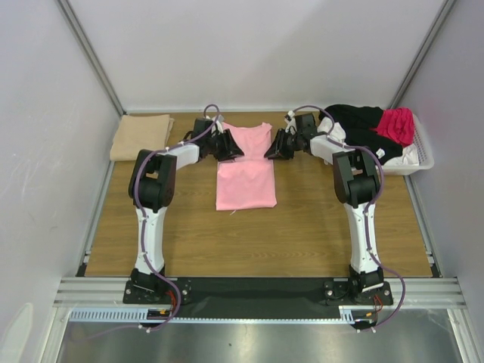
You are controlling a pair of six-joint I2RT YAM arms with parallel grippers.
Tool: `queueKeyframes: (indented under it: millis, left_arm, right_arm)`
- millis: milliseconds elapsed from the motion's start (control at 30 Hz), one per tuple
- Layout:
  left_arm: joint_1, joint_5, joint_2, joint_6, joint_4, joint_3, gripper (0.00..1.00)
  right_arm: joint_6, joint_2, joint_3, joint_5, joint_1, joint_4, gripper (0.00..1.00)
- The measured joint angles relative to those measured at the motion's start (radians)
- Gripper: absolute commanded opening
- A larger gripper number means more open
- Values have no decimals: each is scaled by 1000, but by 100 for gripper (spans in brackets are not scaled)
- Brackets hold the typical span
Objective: Fold and stack the t-shirts
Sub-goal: Fold the tshirt
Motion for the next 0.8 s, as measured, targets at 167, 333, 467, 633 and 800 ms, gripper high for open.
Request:
queueKeyframes:
  millis: [167, 333, 467, 633, 800]
  left_arm:
    - [0, -25, 0, 82, -118, 106, 58]
    - [1, -48, -37, 145, -143, 164, 68]
    - [3, -90, -115, 187, -203, 164, 72]
    - [9, -134, -283, 199, -257, 87, 75]
    - [12, -142, -513, 137, -259, -203, 77]
  right_arm:
    - [-3, 3, 26, 0, -1, -32, 35]
    - [-18, -9, 44, 9, -2, -48, 42]
    - [-23, -55, 43, 18, -6, -88, 49]
    - [-29, -186, -26, 23, -8, -107, 63]
    - [-5, -359, -249, 6, -8, -107, 70]
